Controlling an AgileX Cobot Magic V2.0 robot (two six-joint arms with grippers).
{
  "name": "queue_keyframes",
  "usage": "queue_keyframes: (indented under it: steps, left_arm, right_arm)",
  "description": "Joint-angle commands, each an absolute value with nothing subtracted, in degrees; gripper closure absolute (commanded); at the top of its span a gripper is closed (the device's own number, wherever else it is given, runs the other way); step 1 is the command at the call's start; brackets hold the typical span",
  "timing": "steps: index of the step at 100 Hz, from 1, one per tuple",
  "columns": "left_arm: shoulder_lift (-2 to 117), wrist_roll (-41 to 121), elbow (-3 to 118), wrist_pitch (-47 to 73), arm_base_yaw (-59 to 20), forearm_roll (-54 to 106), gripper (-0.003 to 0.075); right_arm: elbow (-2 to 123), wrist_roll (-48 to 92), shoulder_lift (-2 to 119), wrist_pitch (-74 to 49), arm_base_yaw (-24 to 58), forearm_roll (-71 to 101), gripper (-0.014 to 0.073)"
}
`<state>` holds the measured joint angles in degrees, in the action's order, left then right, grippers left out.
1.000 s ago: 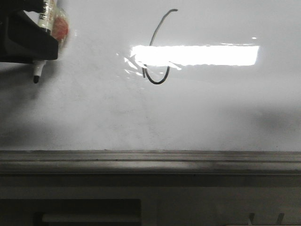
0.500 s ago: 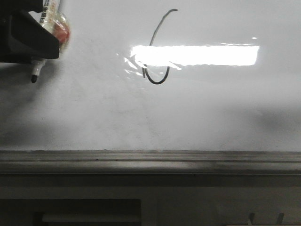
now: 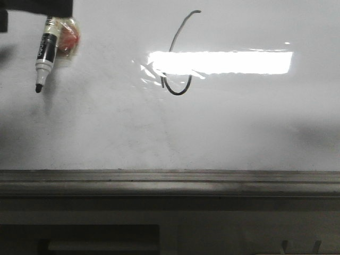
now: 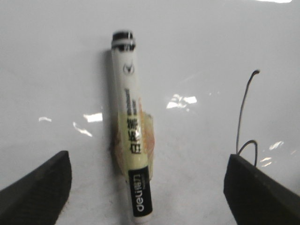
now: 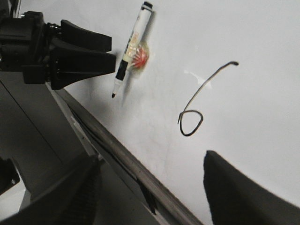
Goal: Write number 6 on whiteboard
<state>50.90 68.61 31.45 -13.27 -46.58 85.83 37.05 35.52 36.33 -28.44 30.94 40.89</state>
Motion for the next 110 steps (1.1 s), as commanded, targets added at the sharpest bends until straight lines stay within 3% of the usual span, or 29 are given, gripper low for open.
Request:
queue_keyframes:
  steps: [1,9,16,20,29,39,80,110]
  left_arm:
    - [46.4,72.4,33.3,-14.4,-46.7,85.0,0.0112]
    - [42.2,74.8,33.3,-13.9,-46.7,85.0,0.0113]
    - [39.2,76.2,33.3,-13.9,-46.7,85.0,0.0146]
    - [37.8,76.7,33.2,-13.9,-46.7,85.0,0.0188]
    - [34.3,77.2,32.7,-13.9,-46.7,85.3,0.0399]
    - [30.0,77.2,30.9,-12.9,-46.7,85.5,0.0738]
    - [6.8,77.5,15.5,-5.5,-46.7,83.5,0.0741]
    - [-1.9,77.5,10.4,-6.0,-46.7,84.0,0.0740]
  right_arm:
    - [38.5,35.5,34.0,-22.6,30.4,42.5,0.0179]
    - [38.5,35.5,32.2,-19.7,30.4,42.5,0.0202]
    - [38.5,35.5,31.0,-17.6,30.4,42.5,0.0307]
    - [38.5,35.5,30.4,-16.8,30.4,42.5,0.0410]
    - [38.5,35.5,28.8,-16.0,30.4,42.2,0.0670]
    - [37.9,35.5,25.8,-15.3,30.4,40.2,0.0636]
    - [20.0,35.5,4.7,-13.2,30.4,35.2,0.0638]
    - [14.7,35.5,1.6,-11.6,30.4,34.3,0.0638]
